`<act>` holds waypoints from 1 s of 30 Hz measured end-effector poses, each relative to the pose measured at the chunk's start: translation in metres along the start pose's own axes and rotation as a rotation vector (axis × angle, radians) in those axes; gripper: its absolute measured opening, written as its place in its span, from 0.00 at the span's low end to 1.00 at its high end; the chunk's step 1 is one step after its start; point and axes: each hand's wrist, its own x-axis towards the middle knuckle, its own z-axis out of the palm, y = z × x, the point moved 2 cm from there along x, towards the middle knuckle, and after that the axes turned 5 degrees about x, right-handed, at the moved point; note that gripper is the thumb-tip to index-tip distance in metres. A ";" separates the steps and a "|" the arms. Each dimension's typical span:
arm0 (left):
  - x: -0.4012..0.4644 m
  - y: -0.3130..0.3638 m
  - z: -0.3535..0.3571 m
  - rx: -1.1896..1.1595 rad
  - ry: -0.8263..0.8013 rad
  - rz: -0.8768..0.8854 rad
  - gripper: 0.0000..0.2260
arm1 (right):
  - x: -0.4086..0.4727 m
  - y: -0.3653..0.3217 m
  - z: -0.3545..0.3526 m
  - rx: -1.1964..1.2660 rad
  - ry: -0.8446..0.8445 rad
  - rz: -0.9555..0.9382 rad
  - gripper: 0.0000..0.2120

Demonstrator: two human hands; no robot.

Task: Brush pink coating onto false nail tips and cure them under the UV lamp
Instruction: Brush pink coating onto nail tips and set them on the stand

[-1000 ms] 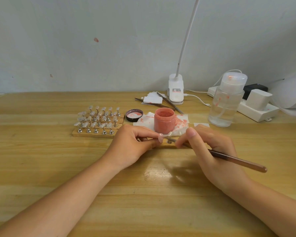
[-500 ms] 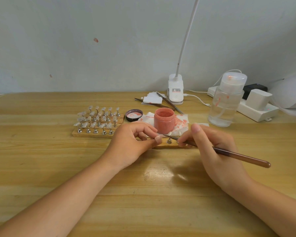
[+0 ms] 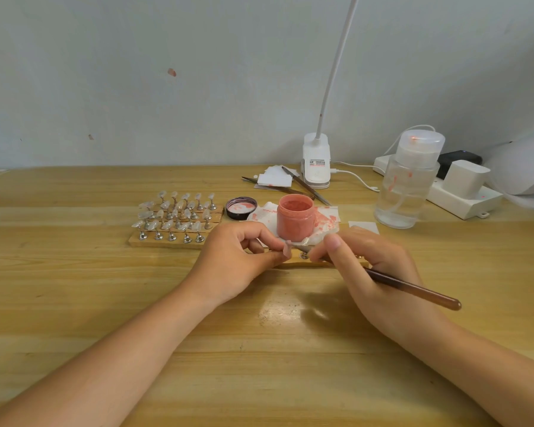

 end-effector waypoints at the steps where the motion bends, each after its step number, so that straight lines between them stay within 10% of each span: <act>1: 0.000 0.001 0.000 0.005 -0.004 0.007 0.10 | -0.001 0.000 0.000 0.018 -0.019 0.003 0.17; 30: -0.001 -0.002 0.000 0.021 -0.002 -0.031 0.05 | -0.001 0.000 0.000 0.012 -0.001 -0.037 0.17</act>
